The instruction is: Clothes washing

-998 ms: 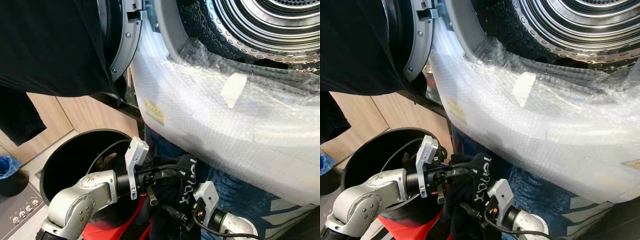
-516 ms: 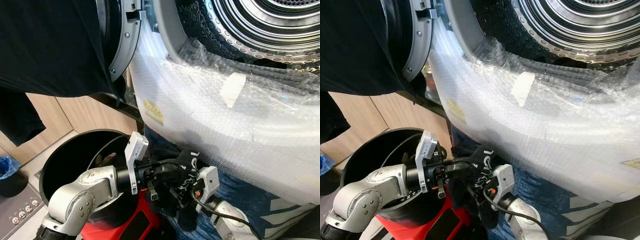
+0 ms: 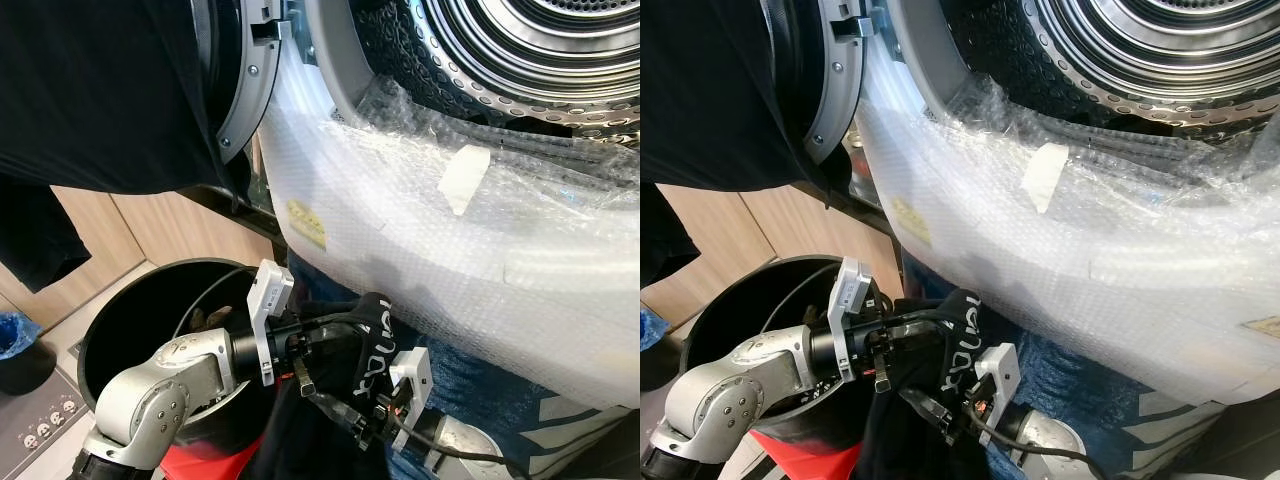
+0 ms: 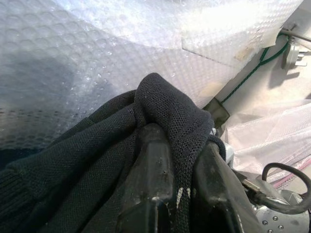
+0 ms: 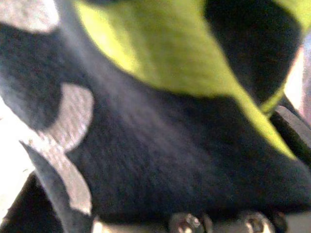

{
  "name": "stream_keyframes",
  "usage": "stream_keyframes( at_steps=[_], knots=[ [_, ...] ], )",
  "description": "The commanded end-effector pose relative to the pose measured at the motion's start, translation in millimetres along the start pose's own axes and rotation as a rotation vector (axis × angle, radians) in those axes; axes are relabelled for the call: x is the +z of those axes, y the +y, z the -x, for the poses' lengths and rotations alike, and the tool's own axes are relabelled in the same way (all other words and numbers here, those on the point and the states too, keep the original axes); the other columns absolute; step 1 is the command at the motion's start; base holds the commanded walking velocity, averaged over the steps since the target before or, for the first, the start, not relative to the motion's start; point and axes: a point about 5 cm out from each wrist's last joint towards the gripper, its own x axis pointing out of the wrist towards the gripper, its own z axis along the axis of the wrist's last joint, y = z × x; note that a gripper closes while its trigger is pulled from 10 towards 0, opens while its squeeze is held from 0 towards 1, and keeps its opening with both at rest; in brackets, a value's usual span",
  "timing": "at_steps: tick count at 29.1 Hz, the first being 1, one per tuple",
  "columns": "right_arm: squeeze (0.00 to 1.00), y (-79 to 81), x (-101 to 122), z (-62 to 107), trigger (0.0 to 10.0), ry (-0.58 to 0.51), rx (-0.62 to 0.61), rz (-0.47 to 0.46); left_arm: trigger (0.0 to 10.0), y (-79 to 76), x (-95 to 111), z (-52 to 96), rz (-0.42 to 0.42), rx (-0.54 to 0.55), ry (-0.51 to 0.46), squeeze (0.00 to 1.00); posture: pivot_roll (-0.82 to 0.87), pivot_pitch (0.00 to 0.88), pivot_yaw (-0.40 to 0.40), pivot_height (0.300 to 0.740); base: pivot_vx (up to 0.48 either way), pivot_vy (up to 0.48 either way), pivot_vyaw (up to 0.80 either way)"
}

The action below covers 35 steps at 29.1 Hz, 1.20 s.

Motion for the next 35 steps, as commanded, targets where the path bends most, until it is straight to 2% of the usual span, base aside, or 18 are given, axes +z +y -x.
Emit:
stream_keyframes(
  at_steps=[1, 4, 10, 14, 18, 19, 20, 35],
  knots=[
    [0.0, 6.4, 3, -4.1, 10.0, -0.007, 0.04, 0.022, 0.0, -5.0, 8, -0.7, -0.027, -0.027, -0.014, 0.0, 0.16, 0.131, 0.078, 0.74, 0.0, 0.0, 0.0],
    [0.0, 3.8, -8, -10.2, 10.0, 0.079, 0.002, 0.058, 0.0, -4.7, 9, -1.3, -0.03, -0.026, -0.016, 0.0, 0.15, 0.132, 0.073, 0.74, 0.0, 0.0, 0.0],
    [0.0, 14.9, -6, -8.5, 10.0, 0.035, 0.102, 0.014, 0.0, -4.3, 9, -1.7, -0.032, -0.02, -0.021, 0.0, 0.15, 0.132, 0.07, 0.74, 0.0, 0.0, 0.0],
    [0.0, 15.1, -7, -9.4, 10.0, 0.053, 0.106, -0.005, 0.0, -4.2, 9, -1.8, -0.033, -0.015, -0.023, 0.0, 0.15, 0.133, 0.067, 0.74, 0.0, 0.0, 0.0],
    [0.0, 10.5, -15, -10.5, 10.0, 0.119, 0.068, 0.036, 0.0, -4.6, 9, -2.1, -0.034, -0.016, -0.027, 0.0, 0.15, 0.132, 0.065, 0.74, 0.0, 0.0, 0.0],
    [0.0, 8.3, -17, -10.7, 3.6, 0.12, 0.045, 0.031, 0.0, -4.8, 9, -2.2, -0.034, -0.017, -0.027, 0.0, 0.15, 0.132, 0.065, 0.74, 0.0, 0.0, 0.0],
    [0.0, 8.3, -16, -10.7, 0.0, 0.115, 0.045, 0.026, 0.0, -4.9, 9, -2.0, -0.034, -0.016, -0.026, 0.0, 0.15, 0.132, 0.065, 0.74, 0.0, 0.0, 0.0],
    [0.0, 7.5, -16, -10.0, 0.0, 0.112, 0.04, 0.038, 0.0, -5.2, 9, -1.5, -0.034, -0.015, -0.028, 0.0, 0.16, 0.134, 0.064, 0.74, 0.0, 0.0, 0.0]
  ],
)
